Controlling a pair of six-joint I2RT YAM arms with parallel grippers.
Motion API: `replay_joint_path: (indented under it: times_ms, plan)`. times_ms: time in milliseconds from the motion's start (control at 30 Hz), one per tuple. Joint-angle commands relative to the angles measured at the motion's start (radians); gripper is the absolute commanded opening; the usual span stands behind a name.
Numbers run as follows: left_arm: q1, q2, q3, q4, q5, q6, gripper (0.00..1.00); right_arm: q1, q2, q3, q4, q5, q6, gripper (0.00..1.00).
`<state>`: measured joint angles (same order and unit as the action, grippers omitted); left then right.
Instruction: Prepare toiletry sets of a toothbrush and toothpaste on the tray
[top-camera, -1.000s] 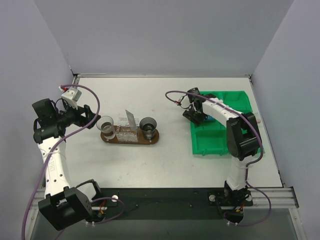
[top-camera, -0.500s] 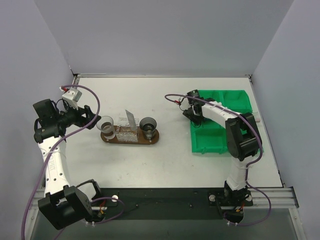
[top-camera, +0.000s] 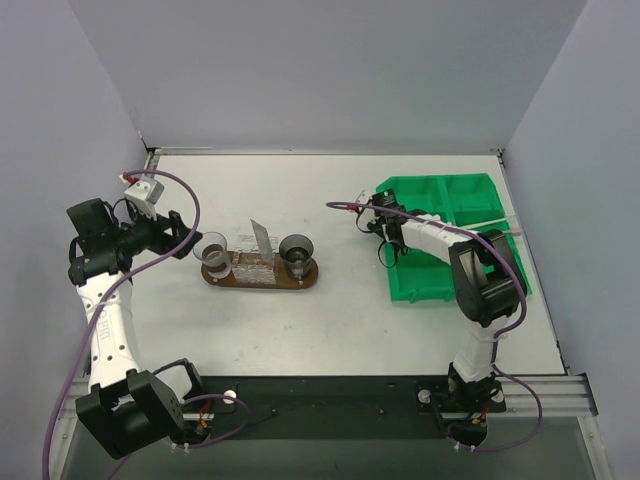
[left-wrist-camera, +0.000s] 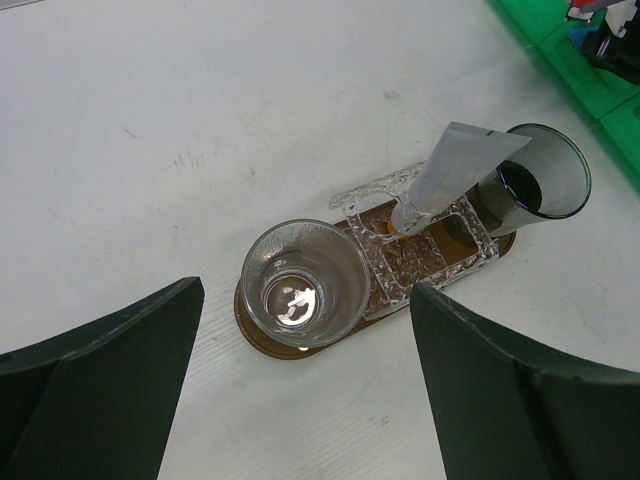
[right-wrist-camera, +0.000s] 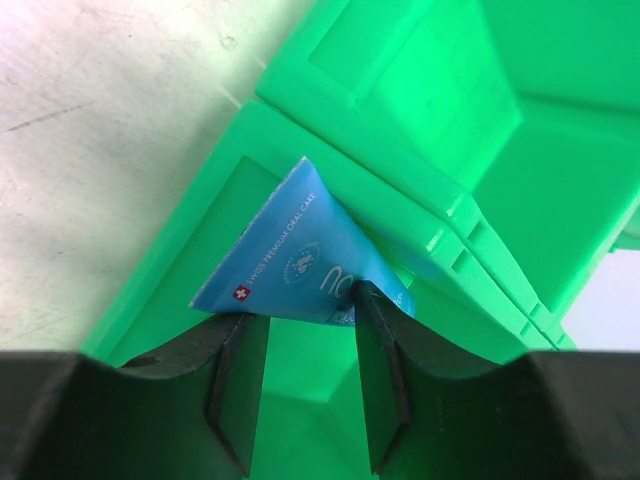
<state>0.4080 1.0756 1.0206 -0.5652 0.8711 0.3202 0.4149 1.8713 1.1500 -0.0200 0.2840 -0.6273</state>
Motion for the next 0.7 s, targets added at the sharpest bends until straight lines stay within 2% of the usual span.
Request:
replay_joint_path:
  times_ms: [0, 333, 667]
  plan:
    - [0.006, -0.009, 0.007, 0.016, 0.011, 0.002, 0.95, 0.01, 0.023, -0.056, 0.012, 0.009, 0.0, 0.3]
    - [0.006, -0.003, 0.013, 0.01, -0.001, 0.011, 0.95, 0.061, -0.064, -0.033, -0.073, 0.043, 0.054, 0.09]
    - [0.008, -0.002, 0.021, 0.014, 0.0, 0.01, 0.95, 0.111, -0.181, 0.023, -0.192, 0.075, 0.095, 0.02]
